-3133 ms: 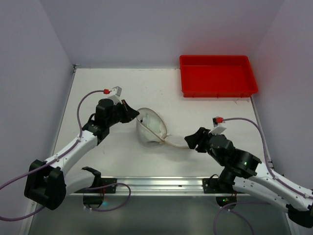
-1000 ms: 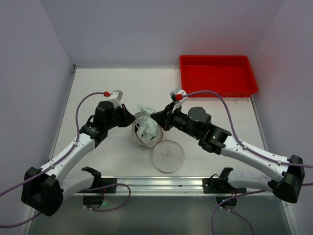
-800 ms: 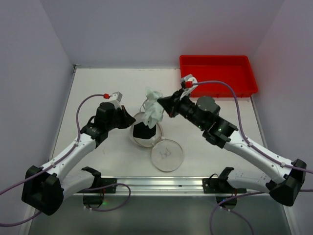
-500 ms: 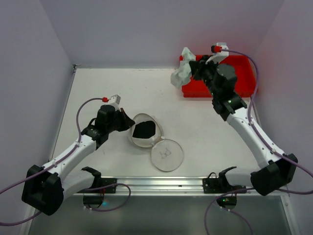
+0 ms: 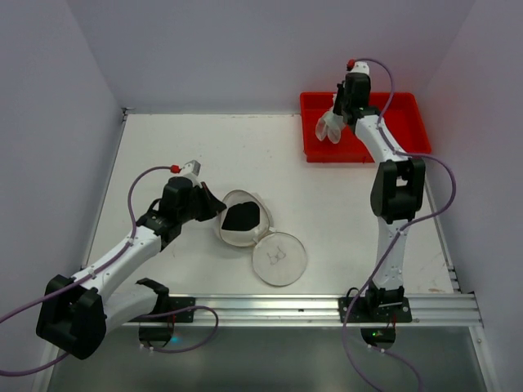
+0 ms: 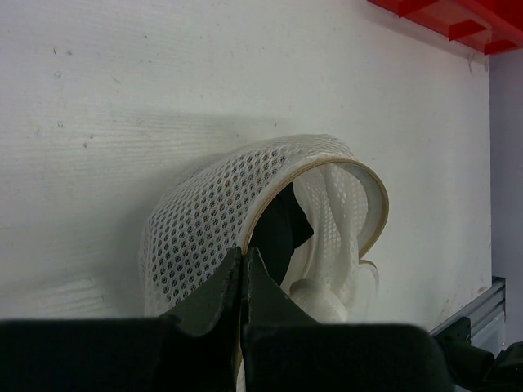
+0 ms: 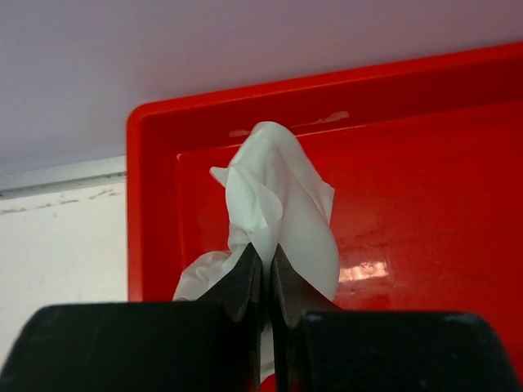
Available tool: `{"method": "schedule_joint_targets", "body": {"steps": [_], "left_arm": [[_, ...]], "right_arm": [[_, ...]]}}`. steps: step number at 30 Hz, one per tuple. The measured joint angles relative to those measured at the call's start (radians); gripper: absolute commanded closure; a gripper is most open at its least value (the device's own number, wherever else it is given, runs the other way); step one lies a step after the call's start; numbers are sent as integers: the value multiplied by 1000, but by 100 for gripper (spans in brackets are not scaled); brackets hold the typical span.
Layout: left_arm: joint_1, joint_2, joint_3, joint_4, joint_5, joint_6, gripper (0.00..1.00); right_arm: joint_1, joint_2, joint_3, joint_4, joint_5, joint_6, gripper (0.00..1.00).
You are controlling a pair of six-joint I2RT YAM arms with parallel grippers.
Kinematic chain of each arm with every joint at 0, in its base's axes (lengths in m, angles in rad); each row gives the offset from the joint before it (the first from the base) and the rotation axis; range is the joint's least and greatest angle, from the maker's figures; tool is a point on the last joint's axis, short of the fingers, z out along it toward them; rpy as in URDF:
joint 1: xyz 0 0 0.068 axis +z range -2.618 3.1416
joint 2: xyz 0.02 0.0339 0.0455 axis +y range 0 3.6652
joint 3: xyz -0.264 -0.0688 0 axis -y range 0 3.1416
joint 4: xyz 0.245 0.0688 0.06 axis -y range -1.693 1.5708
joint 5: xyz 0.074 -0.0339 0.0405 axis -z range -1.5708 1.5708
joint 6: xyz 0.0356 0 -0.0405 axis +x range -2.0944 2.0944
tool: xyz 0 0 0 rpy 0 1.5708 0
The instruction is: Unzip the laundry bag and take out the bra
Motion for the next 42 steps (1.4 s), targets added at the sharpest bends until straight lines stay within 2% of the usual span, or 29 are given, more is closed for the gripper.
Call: {"method": "schedule_joint_targets", "body": {"steps": [2,4,5,6,7,8,12,15,18,22,26,29,32,36,42], "left_arm": [[0,0,0,-1,0,0,100],[0,0,0,-1,0,0,100],[0,0,0,-1,0,1,100],[0,0,0,-1,0,1,100],[1,0,0,-1,0,1,100],[2,0,0,-1,0,1,100],[3,2,0,-1,0,1,100],[5,2,0,-1,0,1,100],[5,2,2,-6,0,6,100],[5,1,8,-15,-3,9,100],[5,-8,8,-28,-9,9,100],[6,-12,8,-37,-16,10,100],[6,-17,8,-48,-29,11,100],[6,-33,8,-69,-39,11,100],[6,-63,8,-96,-50,11,100]], "right_arm": [[-1,109,111,-71,16,-19,92],[1,190,206,-134,15,-31,79],[2,219,238,-158,14,-37,71],[3,237,256,-177,9,-43,55],[3,245,262,-194,6,-43,51],[3,245,262,-214,2,-53,42],[11,215,236,-230,-23,-58,33],[26,104,110,-228,-35,-60,27],[70,-80,-55,-223,-41,-61,25],[208,-369,-258,-170,-42,-55,26],[427,-650,-487,-83,-69,-6,29],[566,-781,-652,-17,-103,56,31],[689,-812,-782,39,-120,113,32],[820,-742,-828,58,-125,148,32],[871,-528,-790,112,-115,171,25]]}}
